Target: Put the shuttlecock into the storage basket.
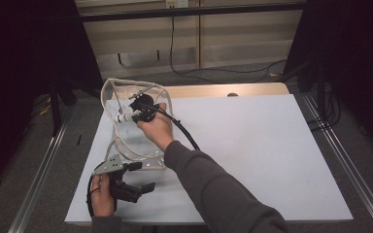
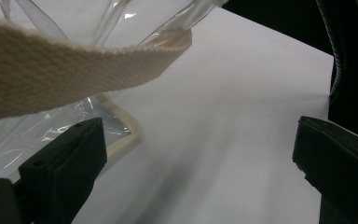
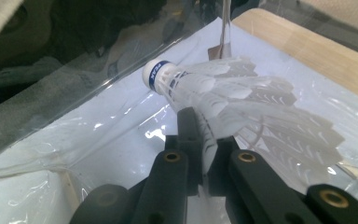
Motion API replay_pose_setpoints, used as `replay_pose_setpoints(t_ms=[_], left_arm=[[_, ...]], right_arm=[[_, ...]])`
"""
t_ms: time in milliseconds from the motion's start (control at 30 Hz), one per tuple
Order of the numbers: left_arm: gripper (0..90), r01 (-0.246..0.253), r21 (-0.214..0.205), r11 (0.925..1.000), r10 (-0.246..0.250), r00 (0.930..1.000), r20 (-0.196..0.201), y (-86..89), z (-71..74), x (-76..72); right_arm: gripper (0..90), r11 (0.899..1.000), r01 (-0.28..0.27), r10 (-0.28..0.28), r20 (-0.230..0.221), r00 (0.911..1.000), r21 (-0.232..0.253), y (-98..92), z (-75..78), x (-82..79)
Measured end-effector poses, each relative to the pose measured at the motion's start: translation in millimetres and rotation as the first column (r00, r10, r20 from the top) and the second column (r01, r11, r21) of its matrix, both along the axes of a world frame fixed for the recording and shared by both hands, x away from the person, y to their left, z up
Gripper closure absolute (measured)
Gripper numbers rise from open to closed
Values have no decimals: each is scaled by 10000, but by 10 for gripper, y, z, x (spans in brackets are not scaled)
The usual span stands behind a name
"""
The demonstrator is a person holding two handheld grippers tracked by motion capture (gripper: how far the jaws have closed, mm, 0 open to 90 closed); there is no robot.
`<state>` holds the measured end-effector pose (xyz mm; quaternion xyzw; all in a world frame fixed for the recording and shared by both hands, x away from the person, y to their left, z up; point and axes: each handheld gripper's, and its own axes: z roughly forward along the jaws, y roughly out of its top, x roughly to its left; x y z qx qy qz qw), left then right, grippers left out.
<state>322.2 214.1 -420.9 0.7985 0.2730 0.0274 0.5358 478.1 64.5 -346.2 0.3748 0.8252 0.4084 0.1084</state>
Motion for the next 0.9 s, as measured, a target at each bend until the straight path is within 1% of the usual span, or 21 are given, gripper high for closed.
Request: replay_pose_setpoints(t_ms=[67, 267, 333, 433, 500, 600, 667, 700, 800, 900], left_arm=[[29, 26, 37, 10000, -26, 10000, 12, 4, -1, 2], [30, 20, 47, 10000, -20, 10000, -1, 3, -5, 1], [29, 20, 25, 10000, -20, 10000, -8, 4, -7, -1], [29, -5, 50, 10000, 5, 10000, -3, 9, -9, 1], [30, 2, 38, 10000, -2, 10000, -17, 8, -10, -2], [29, 18, 57, 10000, -18, 10000, 6, 6, -12, -1], [29, 30, 52, 10000, -30, 10000, -8, 0, -11, -3], [29, 55, 113, 9999, -55, 10000, 3, 1, -9, -2], [29, 25, 80, 10000, -25, 10000, -12, 1, -9, -3], [30, 41, 44, 10000, -41, 10000, 21, 4, -8, -4]], right_arm=[[875, 9998, -64, 65, 105, 9999, -175, 8, -18, 3], [874, 9996, -48, 50, 74, 10000, -291, 27, -57, 11], [875, 9989, -42, 46, 82, 10000, -471, 25, -67, 13], [877, 9989, -7, 11, 90, 10000, -460, 12, -61, 11], [878, 9986, -20, 28, 153, 9999, -536, -5, -56, 15], [879, 9977, 0, 8, 123, 9999, -671, -38, -60, 17], [879, 9981, 55, -52, 35, 10000, -621, -56, -55, 18], [879, 9984, 27, -25, 44, 10000, -573, -61, -54, 19], [879, 9982, -106, 108, 31, 9999, -597, -67, -45, 14], [879, 9973, -136, 139, 24, 9999, -724, -54, -58, 14]])
